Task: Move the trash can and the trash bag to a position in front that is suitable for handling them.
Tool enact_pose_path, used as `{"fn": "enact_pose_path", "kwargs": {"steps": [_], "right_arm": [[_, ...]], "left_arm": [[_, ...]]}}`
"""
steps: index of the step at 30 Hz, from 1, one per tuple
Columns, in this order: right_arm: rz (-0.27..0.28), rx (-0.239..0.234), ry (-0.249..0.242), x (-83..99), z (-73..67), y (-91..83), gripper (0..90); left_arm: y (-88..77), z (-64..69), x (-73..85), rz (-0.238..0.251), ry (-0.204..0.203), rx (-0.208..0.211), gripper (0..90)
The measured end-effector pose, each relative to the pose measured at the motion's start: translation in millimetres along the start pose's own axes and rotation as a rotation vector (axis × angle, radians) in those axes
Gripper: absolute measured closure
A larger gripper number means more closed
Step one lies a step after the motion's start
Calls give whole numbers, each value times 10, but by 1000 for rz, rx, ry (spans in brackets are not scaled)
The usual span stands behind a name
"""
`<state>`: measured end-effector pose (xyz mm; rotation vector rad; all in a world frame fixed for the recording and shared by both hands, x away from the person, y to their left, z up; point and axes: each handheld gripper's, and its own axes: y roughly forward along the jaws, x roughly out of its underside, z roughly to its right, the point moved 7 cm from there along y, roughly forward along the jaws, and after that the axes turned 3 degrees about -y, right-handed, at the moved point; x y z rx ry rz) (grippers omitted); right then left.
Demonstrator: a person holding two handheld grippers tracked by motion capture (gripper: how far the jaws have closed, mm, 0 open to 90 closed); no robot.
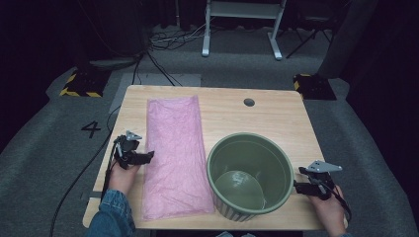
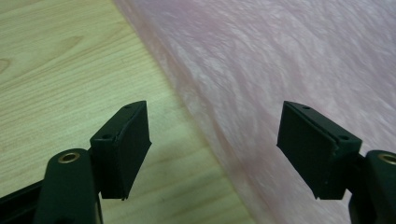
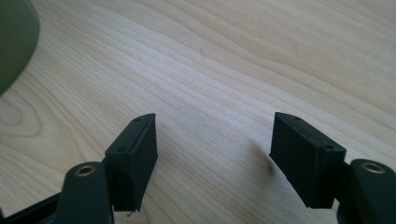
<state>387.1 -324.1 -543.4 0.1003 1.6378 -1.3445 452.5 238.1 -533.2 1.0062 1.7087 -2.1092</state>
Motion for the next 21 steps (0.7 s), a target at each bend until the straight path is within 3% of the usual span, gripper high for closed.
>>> {"fn": "enact_pose_path", "kwargs": {"steps": [3,7,16,18,21], "right_arm": [[22,-6,23,9,4,34,306],[41,-8,41,12,28,57,278],[62,-18,45,18,34,74,264],[61,-18,44,18,34,74,264],[61,-18,44,18,33,74,263]], "left_arm": [[80,-2,-41,-21,-1,5,240],[211,72,-53,-60,28,4,240],[305,105,-142,-67,29,-15,178],[305,135,-148,-60,37,-11,198],[293,200,-162,-53,56,6,324]]}}
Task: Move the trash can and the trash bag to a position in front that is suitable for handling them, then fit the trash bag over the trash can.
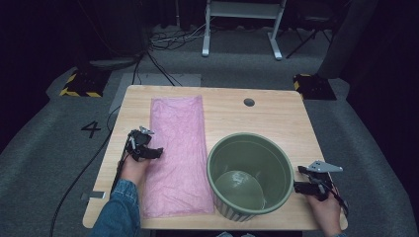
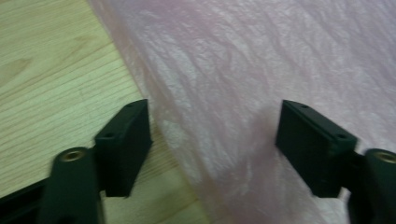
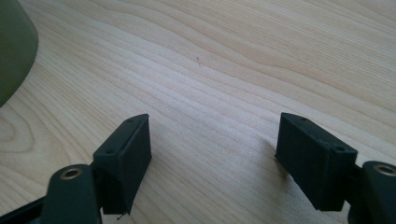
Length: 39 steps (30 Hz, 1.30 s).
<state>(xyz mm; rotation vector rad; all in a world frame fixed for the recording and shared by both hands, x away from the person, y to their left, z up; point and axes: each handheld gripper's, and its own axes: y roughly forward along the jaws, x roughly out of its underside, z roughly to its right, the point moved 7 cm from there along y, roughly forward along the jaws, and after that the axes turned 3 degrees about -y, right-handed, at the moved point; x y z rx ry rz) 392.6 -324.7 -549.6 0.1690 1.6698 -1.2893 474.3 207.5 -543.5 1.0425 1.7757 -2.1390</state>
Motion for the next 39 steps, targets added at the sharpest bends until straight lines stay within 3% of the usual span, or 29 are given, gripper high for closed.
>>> {"fn": "enact_pose_path", "kwargs": {"steps": [6,8,10,12,14,19,26,30,34,39], "right_arm": [[0,-1,-1,0,0,1,261],[-2,-2,-1,0,-1,2,251],[-4,0,2,-2,-6,9,228],[-6,-2,2,-4,-11,12,225],[-6,-2,2,-5,-11,13,228],[5,-15,-14,-12,-32,6,296],[21,-62,-48,-18,-122,-10,423],[17,-80,-54,-21,-168,-23,460],[5,-102,-67,-12,-253,-51,490],[15,-168,-52,1,-386,-85,496]], "left_arm": [[-12,38,-7,1,2,1,422],[-21,55,-11,12,11,2,542],[-26,71,-6,24,25,-9,767],[-18,98,-3,41,16,38,886],[-30,113,-4,64,-10,69,893],[-254,157,-95,206,-56,161,895],[-596,261,-216,367,-71,253,895],[-802,283,-295,451,-91,282,895],[-984,281,-374,507,-85,276,895],[-1133,271,-457,556,-92,275,895]]}}
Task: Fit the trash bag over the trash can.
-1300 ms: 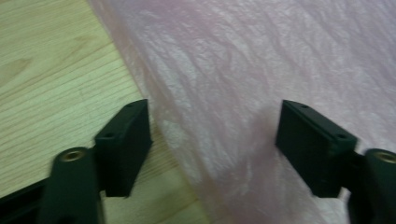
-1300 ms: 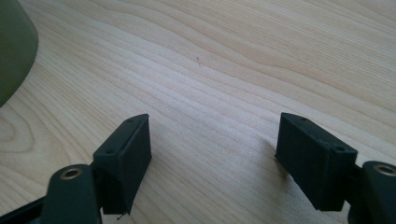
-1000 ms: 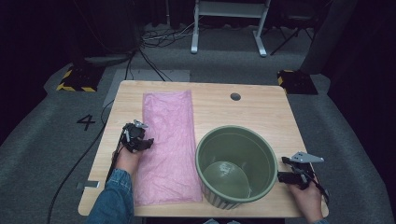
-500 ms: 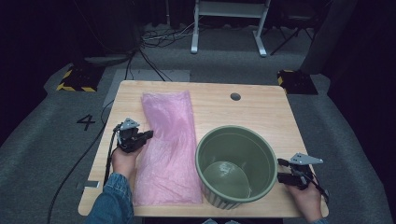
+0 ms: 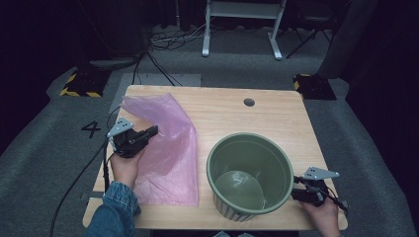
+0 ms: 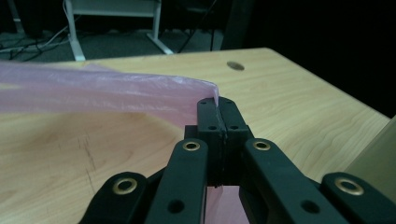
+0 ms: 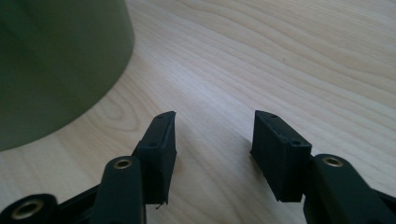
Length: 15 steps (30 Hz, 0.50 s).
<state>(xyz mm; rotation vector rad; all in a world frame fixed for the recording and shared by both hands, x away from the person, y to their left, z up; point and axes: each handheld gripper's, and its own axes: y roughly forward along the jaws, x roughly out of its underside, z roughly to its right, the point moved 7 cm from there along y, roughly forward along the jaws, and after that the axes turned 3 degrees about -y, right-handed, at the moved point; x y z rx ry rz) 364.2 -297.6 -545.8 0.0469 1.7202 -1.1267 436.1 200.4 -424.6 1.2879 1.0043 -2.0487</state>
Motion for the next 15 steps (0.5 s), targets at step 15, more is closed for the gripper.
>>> {"fn": "enact_pose_path", "kwargs": {"steps": [15], "right_arm": [[12,-25,-73,-5,-291,48,443]], "left_arm": [[-142,220,-453,129,43,11,895]]}}
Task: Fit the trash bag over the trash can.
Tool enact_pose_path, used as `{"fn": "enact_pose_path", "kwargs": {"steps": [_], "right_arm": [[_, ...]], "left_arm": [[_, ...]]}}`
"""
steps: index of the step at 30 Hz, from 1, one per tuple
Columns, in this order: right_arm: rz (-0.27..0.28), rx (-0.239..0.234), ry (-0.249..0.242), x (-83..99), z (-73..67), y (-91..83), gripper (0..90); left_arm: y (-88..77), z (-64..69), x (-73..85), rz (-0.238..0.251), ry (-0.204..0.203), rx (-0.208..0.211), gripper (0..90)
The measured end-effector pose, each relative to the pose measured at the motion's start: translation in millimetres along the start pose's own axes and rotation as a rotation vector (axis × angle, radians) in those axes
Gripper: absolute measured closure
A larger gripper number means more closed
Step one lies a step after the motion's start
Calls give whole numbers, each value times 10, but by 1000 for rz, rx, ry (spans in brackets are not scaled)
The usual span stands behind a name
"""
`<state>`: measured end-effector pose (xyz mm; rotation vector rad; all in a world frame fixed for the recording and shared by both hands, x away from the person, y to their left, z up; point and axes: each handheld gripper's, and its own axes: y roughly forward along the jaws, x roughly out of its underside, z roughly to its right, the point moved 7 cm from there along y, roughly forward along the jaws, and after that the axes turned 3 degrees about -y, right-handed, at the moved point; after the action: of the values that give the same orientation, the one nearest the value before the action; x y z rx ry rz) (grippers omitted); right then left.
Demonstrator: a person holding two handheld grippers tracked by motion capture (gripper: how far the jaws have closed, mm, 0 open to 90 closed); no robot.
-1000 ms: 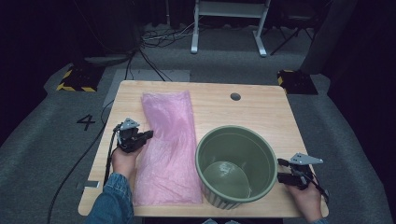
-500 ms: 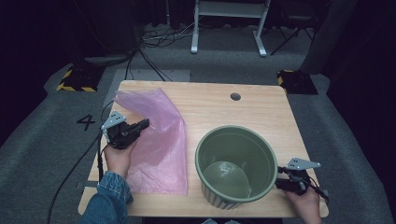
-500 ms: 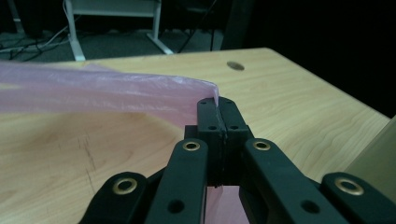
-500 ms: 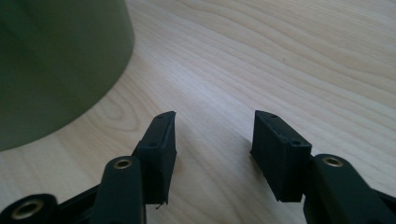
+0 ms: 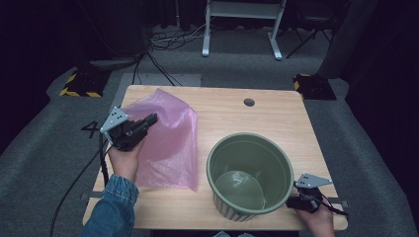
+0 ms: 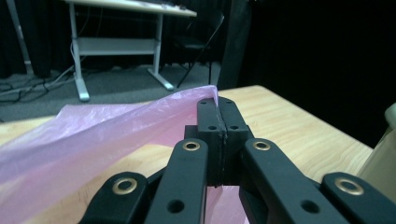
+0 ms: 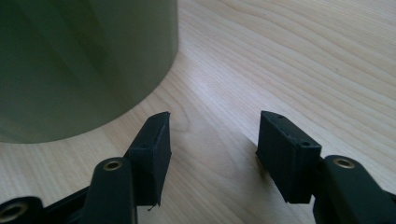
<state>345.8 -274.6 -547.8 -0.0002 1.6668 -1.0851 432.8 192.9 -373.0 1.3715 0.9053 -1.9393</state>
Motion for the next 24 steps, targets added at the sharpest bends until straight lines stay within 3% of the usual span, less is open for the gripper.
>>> {"fn": "enact_pose_path", "kwargs": {"steps": [2,6,8,15,24], "right_arm": [[2,-14,2,-9,-40,10,433],[-6,-27,-61,-55,-177,76,412],[-9,-24,-57,-75,-204,101,396],[-7,-30,-63,-134,-235,172,397],[-10,-44,-70,-237,-234,297,379]], "left_arm": [[-15,28,-69,16,10,3,895],[-24,72,-164,37,15,4,895],[-27,98,-210,46,21,9,895],[-29,215,-338,68,53,22,895],[-112,260,-513,83,74,23,895]]}}
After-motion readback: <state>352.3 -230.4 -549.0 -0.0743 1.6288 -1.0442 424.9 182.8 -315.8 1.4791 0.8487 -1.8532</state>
